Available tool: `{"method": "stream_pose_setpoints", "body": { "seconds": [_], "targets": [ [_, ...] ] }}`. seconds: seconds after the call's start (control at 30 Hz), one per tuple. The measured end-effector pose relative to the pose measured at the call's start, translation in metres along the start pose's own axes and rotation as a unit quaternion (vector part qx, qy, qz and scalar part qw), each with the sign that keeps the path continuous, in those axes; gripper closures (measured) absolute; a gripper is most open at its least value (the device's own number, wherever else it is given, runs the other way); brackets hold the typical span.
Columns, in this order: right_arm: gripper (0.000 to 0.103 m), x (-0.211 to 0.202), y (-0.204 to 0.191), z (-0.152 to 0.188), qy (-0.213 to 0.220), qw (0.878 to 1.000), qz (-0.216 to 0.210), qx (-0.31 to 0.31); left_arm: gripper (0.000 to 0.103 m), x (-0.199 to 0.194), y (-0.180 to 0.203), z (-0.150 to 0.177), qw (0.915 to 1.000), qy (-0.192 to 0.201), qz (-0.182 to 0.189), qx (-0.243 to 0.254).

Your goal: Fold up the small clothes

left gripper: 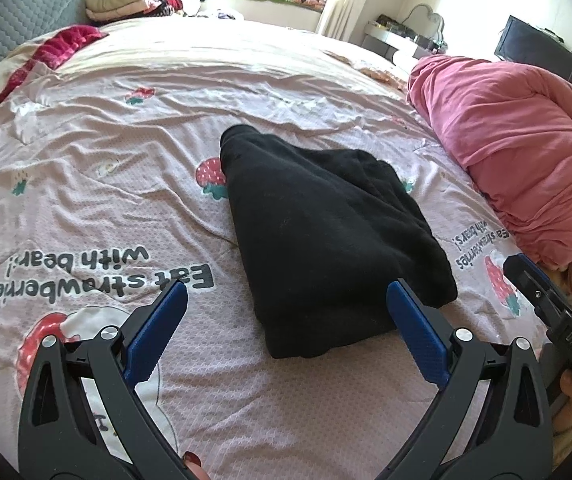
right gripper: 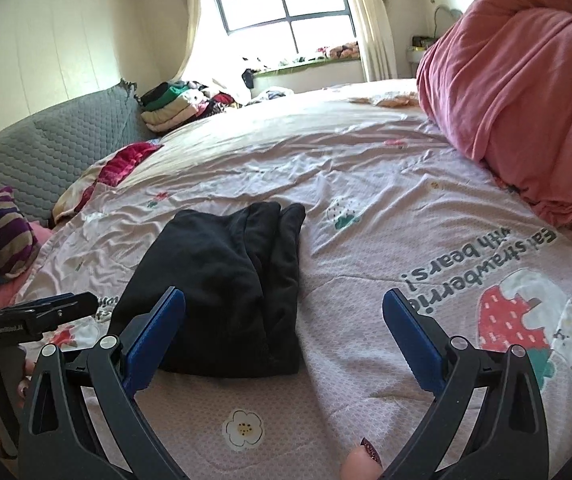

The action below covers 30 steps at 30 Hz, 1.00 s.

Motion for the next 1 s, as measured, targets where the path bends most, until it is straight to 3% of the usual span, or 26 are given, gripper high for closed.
{"method": "stream_pose_setpoints", "body": {
  "seconds": [0.6, 1.0],
  "targets": [
    [0.005, -0.064, -0.035, 0.018, 0.069, 0.995, 0.016, -0.070, 0.009, -0.055, 0.007, 0.019, 0.9979, 0.057, -0.014, 0.028],
    [0.005, -0.078, -0.040, 0.036, 0.081, 0.994, 0.019, -0.072, 0.009, -0.073, 0.006, 0.048, 0.9965, 0.070, -0.019, 0.041]
  ]
}}
Point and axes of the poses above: each gripper's, at about its wrist camera, not at the fingertips, and x roughly the way its jaws point, y to its right, z to its underside, the point moved 6 cm from there along x, roughly the way its jaws point, and after that the axes turned 10 degrees about x, right-handed, at the moved point
